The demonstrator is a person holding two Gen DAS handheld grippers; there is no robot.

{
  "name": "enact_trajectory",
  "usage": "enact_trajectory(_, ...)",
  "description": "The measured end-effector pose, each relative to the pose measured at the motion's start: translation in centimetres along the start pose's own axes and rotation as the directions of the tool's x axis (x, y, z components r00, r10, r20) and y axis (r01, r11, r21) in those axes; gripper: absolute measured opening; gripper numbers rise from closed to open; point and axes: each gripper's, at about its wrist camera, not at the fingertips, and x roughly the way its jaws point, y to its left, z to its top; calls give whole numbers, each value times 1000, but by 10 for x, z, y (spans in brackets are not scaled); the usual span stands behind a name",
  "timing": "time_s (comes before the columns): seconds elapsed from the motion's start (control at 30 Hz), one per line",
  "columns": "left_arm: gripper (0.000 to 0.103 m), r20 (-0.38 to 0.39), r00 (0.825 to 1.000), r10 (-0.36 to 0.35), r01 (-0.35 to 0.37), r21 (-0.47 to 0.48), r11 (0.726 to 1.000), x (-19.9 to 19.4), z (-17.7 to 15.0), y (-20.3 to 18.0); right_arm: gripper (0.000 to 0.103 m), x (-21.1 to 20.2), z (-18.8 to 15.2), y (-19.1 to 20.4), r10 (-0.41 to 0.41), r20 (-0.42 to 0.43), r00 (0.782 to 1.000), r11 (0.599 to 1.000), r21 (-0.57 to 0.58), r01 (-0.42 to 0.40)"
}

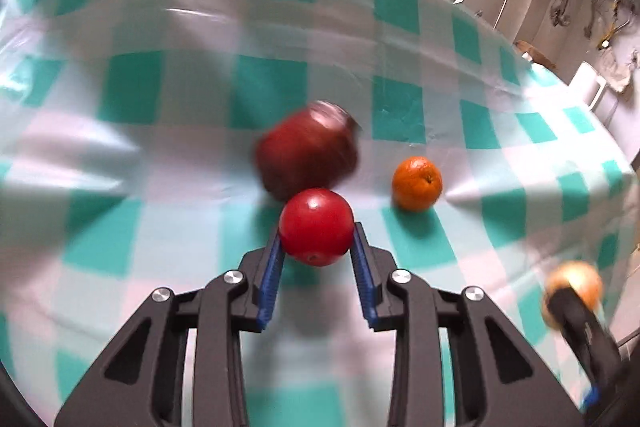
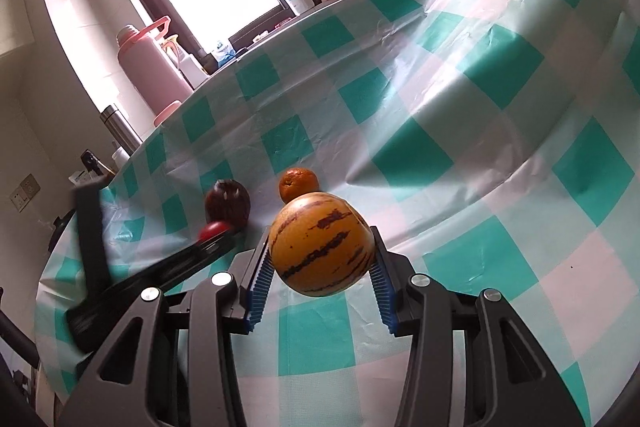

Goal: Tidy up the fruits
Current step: 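Carry the striped fruit and the tomato off the table over the bin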

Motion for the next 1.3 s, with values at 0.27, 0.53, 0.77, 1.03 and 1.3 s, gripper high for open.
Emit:
enact_trajectory(0.27, 33, 102, 994, 27, -23, -33, 999, -68, -36, 41, 45, 1, -2, -2, 23, -8, 1000, 1000, -4, -23)
enact_trajectory(0.53, 34, 87, 996, 21, -16, -60, 998, -83, -51, 59, 45, 10, -4, 3, 9, -71, 997, 1000, -28, -11)
enact_trajectory(0.77, 34, 107, 994, 33, -31, -23, 999, -91, -60, 51, 45, 5, -12, 8, -3, -90, 996, 999, -45, -1)
enact_trajectory(1.03, 34, 146, 989, 25, -34, 59, 998, -129, -94, 36, 45, -30, -44, 24, 51, -126, 991, 994, -86, -62)
enact_trajectory(1.3, 34, 182, 983, 8, -40, 168, 985, -165, -118, 5, 45, -80, -68, 23, 66, -128, 990, 985, -151, -85)
